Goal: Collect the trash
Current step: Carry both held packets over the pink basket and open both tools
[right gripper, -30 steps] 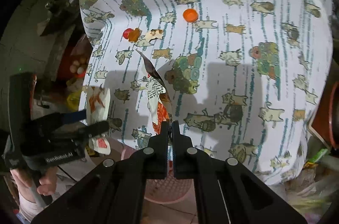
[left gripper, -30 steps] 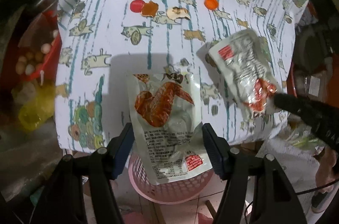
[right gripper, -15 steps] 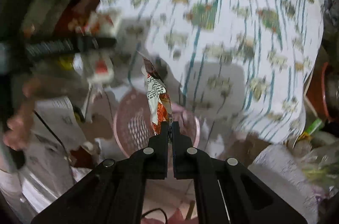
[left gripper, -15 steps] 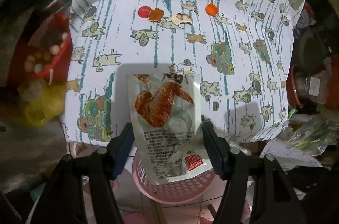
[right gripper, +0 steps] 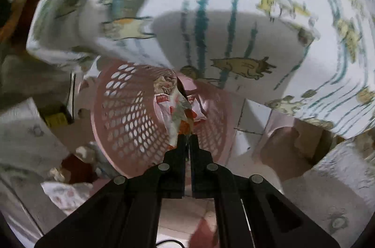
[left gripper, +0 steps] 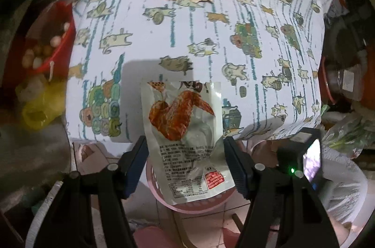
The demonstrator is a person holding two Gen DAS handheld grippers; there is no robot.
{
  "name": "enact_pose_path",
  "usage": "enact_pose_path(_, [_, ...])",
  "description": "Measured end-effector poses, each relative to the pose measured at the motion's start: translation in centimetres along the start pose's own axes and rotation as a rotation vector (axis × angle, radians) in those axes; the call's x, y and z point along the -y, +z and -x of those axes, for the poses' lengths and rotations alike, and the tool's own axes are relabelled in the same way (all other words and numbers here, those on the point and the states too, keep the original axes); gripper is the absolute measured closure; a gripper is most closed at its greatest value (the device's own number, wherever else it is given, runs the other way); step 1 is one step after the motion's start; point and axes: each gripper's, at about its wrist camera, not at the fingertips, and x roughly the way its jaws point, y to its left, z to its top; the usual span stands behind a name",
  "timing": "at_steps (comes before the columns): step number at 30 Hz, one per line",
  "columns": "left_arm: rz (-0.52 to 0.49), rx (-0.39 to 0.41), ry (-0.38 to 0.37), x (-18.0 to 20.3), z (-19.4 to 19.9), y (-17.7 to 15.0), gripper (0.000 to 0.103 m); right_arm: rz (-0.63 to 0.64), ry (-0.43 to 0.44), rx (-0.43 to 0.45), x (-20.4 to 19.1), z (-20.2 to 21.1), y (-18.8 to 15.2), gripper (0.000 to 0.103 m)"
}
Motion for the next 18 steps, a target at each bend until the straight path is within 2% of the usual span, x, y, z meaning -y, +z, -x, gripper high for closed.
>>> enact_pose_path(3, [0.004, 0.007, 0.002, -0.3, 0.2, -0.1, 0.04, -0.097, 0.113, -0.03, 1.1, -1.4, 0.3, 0.099])
enact_pose_path(4, [0.003, 0.006, 0.002, -0.3, 0.2, -0.2, 0.04, -0.132, 0.142, -0.036, 1.4, -1.7, 0.3, 0.096])
enact_pose_path(7, [-0.004, -0.007, 0.003, -0.3, -0.1, -0.7, 0.04, -0.202, 0.202, -0.046, 2.2, -1.8, 0.0, 0.067])
enact_pose_path(13, [-0.054, -0.08, -0.005, 0.7, -2.1, -2.4, 0.04, -0.189, 0.202, 0.036, 2.4, 1.4, 0.0, 0.066])
enact_pose_path(16, [-0.102, -0.142, 0.014, 1.6, -4.2, -4.1, 0.04, -0.198, 0.201, 0.119, 2.7, 4.2, 0.0, 0.066])
enact_pose_path(18, [-0.122, -0.172, 0.031, 2.0, -5.6, -5.0, 0.04, -0.15, 0.183, 0.193, 2.3, 6.3, -0.2, 0.069])
